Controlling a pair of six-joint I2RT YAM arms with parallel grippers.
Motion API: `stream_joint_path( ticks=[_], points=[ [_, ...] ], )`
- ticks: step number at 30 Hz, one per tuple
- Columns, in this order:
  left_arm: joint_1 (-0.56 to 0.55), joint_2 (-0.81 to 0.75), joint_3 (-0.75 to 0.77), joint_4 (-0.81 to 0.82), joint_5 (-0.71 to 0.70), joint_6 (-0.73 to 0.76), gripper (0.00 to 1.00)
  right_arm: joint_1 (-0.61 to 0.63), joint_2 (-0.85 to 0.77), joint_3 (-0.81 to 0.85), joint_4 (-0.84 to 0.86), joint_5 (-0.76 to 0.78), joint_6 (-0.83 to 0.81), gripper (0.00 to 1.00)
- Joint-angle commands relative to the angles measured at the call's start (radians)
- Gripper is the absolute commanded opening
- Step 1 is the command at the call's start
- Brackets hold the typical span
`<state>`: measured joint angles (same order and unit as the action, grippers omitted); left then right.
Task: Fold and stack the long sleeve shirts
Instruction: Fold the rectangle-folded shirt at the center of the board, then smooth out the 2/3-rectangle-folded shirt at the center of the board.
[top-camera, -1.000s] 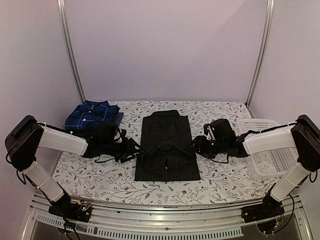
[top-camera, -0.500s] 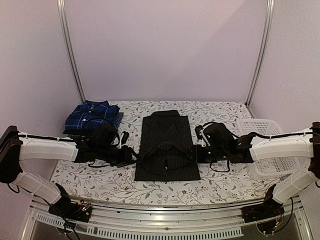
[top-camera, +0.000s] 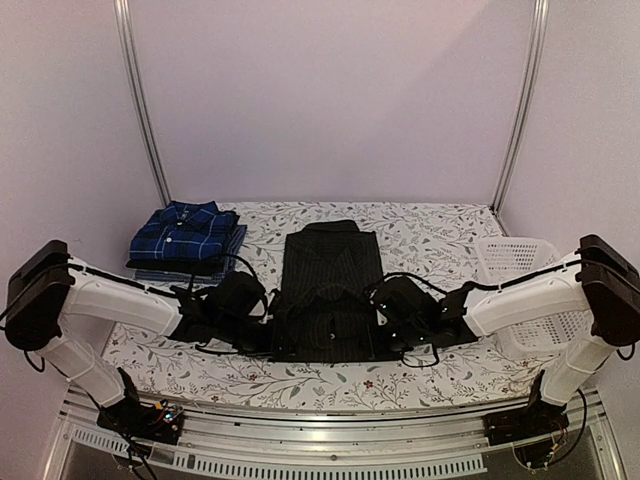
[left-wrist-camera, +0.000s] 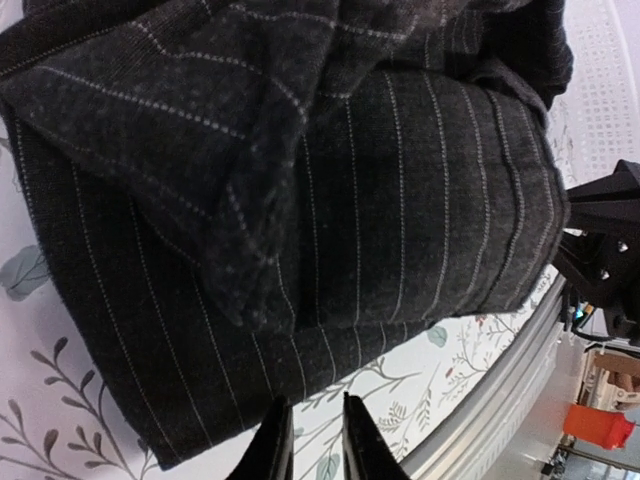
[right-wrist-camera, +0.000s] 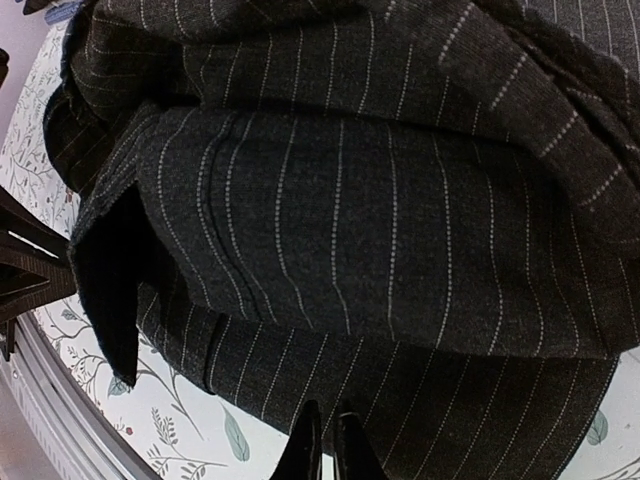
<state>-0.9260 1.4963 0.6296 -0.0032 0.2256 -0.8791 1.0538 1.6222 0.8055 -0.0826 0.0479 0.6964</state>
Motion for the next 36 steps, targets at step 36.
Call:
stream_joint_path(
  ticks=[36],
  points=[
    [0.17,-0.096,0.135,-0.171,-0.018,0.174,0.21,-0.146,0.004,0.212,-0.165,-0.037,-0.143,0.18]
  ],
)
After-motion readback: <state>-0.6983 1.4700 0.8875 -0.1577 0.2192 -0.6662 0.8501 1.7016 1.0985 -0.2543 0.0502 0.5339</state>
